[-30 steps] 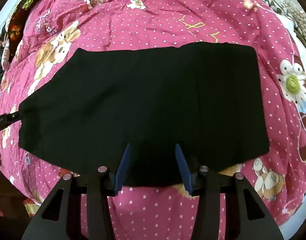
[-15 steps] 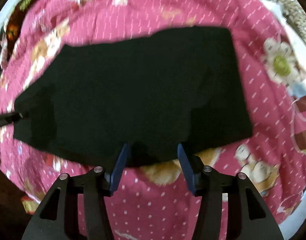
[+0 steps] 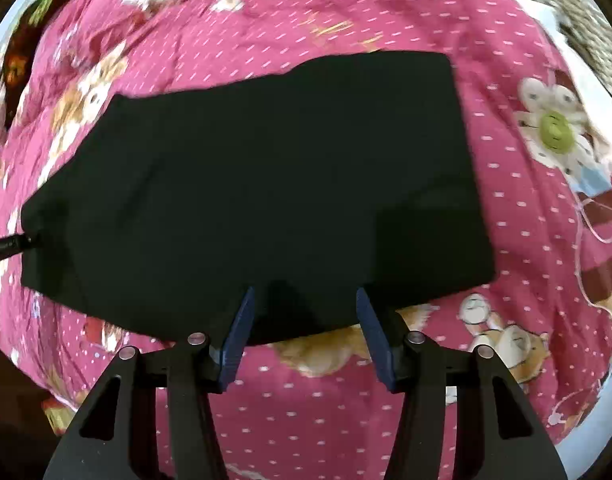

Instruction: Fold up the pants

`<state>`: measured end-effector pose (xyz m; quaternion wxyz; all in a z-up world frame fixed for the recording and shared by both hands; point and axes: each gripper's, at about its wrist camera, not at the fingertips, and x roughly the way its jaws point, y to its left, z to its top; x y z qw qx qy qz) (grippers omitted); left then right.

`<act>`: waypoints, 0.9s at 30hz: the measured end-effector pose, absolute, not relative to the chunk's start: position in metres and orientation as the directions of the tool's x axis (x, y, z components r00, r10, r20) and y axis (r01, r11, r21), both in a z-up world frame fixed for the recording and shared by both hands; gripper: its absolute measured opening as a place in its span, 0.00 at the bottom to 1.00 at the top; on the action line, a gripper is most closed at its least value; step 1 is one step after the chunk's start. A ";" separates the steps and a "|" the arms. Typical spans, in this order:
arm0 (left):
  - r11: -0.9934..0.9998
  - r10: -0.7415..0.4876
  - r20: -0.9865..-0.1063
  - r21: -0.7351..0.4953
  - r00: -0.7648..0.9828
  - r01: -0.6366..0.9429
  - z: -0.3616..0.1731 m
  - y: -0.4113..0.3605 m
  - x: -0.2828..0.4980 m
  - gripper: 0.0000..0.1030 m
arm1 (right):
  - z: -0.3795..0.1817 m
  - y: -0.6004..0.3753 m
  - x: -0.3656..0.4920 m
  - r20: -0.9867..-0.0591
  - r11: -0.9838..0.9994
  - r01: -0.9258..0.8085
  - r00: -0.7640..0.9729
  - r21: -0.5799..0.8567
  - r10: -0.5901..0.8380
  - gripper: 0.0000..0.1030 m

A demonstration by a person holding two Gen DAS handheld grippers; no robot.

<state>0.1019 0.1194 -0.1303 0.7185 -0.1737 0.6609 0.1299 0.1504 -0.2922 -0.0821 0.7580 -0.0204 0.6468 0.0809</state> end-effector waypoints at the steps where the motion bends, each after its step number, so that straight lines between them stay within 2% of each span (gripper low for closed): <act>1: 0.899 -0.038 -0.995 -0.074 0.092 -0.432 -0.131 0.127 0.094 0.36 | -0.082 -0.287 0.151 -0.984 0.984 -0.157 0.144 0.082 0.105 0.51; 10: 0.880 -0.044 -0.991 -0.097 0.124 -0.466 -0.120 0.143 0.042 0.36 | -0.067 -0.230 0.124 -0.980 0.953 -0.297 0.158 0.065 0.117 0.51; 22: 0.927 -0.012 -0.939 -0.139 0.345 -0.348 -0.025 0.127 0.021 0.36 | -0.043 -0.160 0.096 -0.962 0.929 -0.346 0.180 0.133 0.204 0.51; 27: 0.949 -0.010 -0.919 -0.134 0.394 -0.286 -0.003 0.112 0.019 0.37 | -0.025 -0.146 0.076 -0.955 0.919 -0.368 0.194 0.142 0.225 0.51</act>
